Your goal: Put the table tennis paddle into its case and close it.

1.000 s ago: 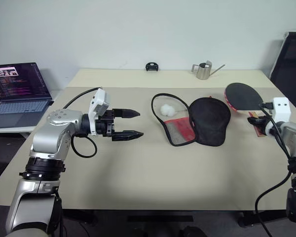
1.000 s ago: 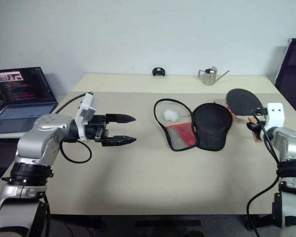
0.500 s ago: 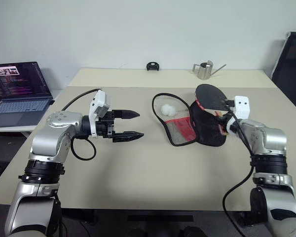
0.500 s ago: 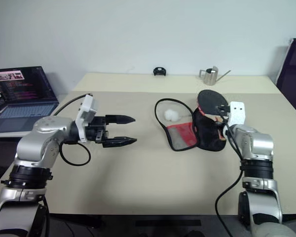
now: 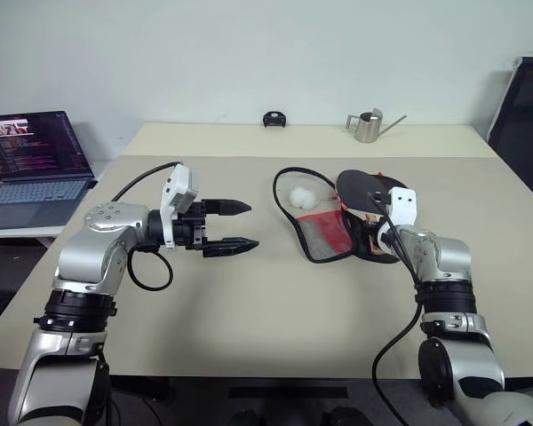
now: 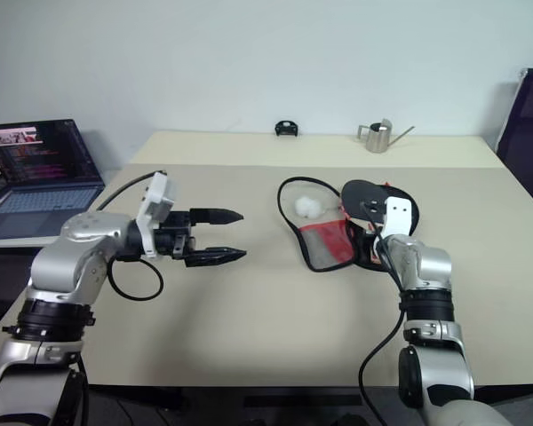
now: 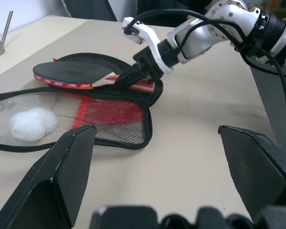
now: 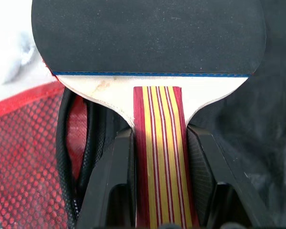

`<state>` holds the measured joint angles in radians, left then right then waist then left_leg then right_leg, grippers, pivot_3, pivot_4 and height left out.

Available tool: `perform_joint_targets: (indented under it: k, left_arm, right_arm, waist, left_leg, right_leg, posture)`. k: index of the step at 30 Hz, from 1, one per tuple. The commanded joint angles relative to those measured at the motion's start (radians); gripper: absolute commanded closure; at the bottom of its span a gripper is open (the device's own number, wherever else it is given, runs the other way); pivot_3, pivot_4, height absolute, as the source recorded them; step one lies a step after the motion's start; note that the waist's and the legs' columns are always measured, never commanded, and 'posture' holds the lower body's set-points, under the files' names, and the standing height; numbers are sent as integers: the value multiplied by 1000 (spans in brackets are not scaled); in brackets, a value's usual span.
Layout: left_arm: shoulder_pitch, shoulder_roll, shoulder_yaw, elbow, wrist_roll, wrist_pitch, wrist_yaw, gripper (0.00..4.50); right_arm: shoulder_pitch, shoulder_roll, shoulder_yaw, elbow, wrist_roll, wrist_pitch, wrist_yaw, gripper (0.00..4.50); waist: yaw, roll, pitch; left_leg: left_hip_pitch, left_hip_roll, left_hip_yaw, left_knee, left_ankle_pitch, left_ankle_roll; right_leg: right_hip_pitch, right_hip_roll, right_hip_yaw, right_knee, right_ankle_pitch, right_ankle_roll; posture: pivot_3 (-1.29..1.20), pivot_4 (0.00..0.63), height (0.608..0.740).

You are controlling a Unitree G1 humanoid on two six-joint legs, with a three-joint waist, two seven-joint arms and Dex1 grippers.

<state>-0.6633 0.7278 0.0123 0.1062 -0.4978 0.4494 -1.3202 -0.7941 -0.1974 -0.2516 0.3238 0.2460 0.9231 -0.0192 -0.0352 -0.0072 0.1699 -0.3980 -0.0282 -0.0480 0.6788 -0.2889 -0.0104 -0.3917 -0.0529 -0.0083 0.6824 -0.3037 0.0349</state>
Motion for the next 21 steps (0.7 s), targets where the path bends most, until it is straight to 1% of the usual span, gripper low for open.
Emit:
perform_joint_targets:
  k: [1,11,21]
  left_arm:
    - [-4,7,34,-32,-18,-17,1,0]
    - [-4,1,30,-15,-14,-31,-4,0]
    - [-10,-7,23,-7,-11,-38,-5,0]
  right_arm:
    - [7,-3,-2,-54,-17,-33,-24,3360]
    - [79,18,3,-158,-53,-26,-91,3360]
    - [73,29,21,-94,-99,-80,-126,3360]
  waist:
    - [1,0,0]
    - [2,0,0]
    - [0,0,0]
  left_leg:
    - [0,0,0,0,0,0]
    - [0,0,0,0,0,0]
    - [0,0,0,0,0,0]
  right_leg:
    - [0,0,0,0,0,0]
    - [0,0,0,0,0,0]
    - [0,0,0,0,0,0]
  posture:
    - [0,150,740]
    - [0,150,740]
    - [0,150,740]
